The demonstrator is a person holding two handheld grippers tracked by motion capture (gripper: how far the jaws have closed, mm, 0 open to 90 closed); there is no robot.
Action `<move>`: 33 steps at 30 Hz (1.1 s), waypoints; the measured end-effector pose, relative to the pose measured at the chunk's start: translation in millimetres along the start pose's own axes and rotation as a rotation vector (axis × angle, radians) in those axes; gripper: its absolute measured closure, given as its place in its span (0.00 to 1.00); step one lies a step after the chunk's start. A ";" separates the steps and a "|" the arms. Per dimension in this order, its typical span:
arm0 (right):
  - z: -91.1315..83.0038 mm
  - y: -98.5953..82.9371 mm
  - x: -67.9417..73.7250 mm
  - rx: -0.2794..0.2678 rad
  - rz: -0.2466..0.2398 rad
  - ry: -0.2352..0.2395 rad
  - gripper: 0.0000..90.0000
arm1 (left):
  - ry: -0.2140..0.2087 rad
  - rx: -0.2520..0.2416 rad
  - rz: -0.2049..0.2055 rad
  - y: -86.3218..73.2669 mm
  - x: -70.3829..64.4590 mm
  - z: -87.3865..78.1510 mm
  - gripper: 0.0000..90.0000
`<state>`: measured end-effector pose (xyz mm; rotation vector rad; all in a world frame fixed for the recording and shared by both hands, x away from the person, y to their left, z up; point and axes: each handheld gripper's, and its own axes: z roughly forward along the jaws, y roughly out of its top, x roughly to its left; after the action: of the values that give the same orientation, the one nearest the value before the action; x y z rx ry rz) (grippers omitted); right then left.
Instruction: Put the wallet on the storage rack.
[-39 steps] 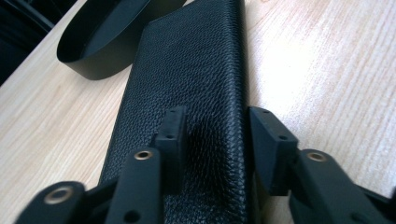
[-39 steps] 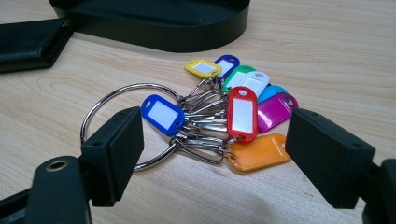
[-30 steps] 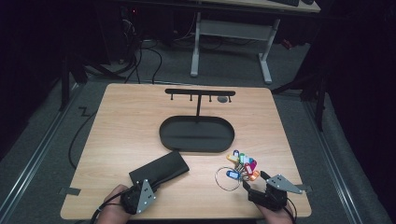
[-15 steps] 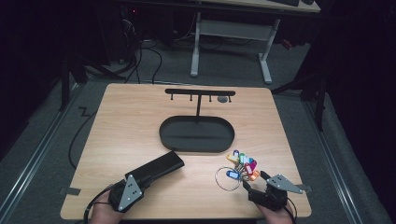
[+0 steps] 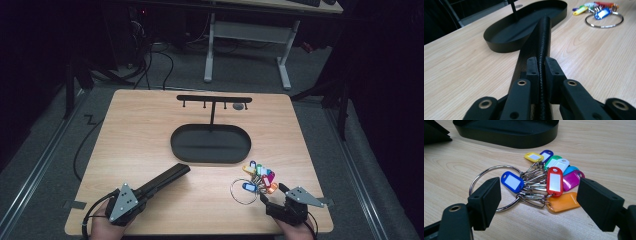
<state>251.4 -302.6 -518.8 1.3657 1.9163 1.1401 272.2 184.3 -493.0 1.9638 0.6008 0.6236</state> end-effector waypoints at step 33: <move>2.1 -0.4 0.3 0.010 0.001 0.006 0.23 | -0.044 -0.036 -0.235 0.2 15.4 -13.0 0.90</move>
<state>252.8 -301.6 -520.2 1.3699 1.9281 1.1371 275.4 202.4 -484.7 1.8348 0.7745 0.4415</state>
